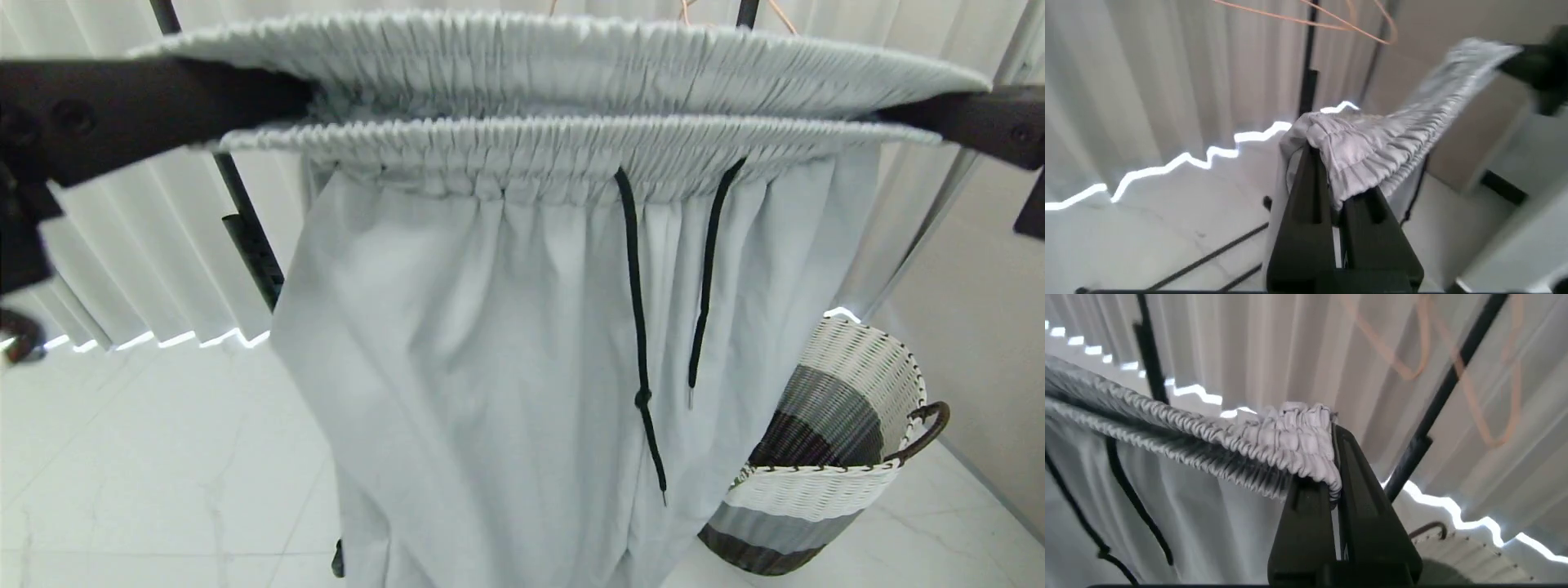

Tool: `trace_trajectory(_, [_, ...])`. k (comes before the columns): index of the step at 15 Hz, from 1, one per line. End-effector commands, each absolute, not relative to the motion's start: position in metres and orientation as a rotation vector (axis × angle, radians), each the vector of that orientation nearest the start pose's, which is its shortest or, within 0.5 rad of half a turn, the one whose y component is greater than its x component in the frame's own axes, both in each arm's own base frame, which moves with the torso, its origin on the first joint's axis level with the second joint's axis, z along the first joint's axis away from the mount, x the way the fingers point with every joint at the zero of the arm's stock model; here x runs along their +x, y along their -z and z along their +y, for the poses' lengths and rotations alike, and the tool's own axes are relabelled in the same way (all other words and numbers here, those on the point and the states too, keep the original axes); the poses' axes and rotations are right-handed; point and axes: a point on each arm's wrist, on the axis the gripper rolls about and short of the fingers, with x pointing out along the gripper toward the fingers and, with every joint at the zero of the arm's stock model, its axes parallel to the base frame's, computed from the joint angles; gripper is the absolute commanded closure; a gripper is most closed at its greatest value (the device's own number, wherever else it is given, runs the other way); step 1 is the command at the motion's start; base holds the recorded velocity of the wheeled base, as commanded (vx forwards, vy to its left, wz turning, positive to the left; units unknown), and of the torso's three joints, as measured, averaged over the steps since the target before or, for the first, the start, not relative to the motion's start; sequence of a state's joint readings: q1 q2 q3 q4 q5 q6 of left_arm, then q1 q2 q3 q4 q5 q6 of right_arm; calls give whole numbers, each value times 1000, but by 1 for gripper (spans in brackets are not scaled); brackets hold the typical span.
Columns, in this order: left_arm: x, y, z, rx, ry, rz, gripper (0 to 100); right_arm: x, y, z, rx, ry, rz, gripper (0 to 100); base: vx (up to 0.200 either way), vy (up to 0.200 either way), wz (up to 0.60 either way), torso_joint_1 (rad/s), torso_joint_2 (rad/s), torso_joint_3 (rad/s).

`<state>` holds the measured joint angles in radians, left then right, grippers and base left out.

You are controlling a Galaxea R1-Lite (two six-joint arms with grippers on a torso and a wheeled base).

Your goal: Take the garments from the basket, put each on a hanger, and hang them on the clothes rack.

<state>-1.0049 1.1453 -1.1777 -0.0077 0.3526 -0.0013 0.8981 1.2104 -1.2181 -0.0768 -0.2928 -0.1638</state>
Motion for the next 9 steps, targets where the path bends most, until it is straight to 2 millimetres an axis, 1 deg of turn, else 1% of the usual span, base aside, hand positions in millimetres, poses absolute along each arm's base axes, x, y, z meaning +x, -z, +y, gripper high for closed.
trace_trajectory(1, [118,-365,-143,56,570,87,100,116,-389,130,-83,-577,-163,100,0,0,0,0,0,0])
trace_trajectory(2, [112,-367,-136,90,573,136,100,115,-392,129,-82,-578,-166,100,0,0,0,0,0,0])
trace_trajectory(3, [109,-368,-134,109,577,161,100,113,-393,127,-85,-578,-163,100,0,0,0,0,0,0])
trace_trajectory(6, [108,-372,-137,112,597,165,100,108,-392,120,-97,-579,-144,100,0,0,0,0,0,0])
trace_trajectory(7, [108,-376,-138,104,597,155,100,106,-392,117,-103,-575,-138,100,0,0,0,0,0,0])
trace_trajectory(9, [111,-392,-141,71,601,111,100,94,-391,102,-130,-577,-98,100,0,0,0,0,0,0])
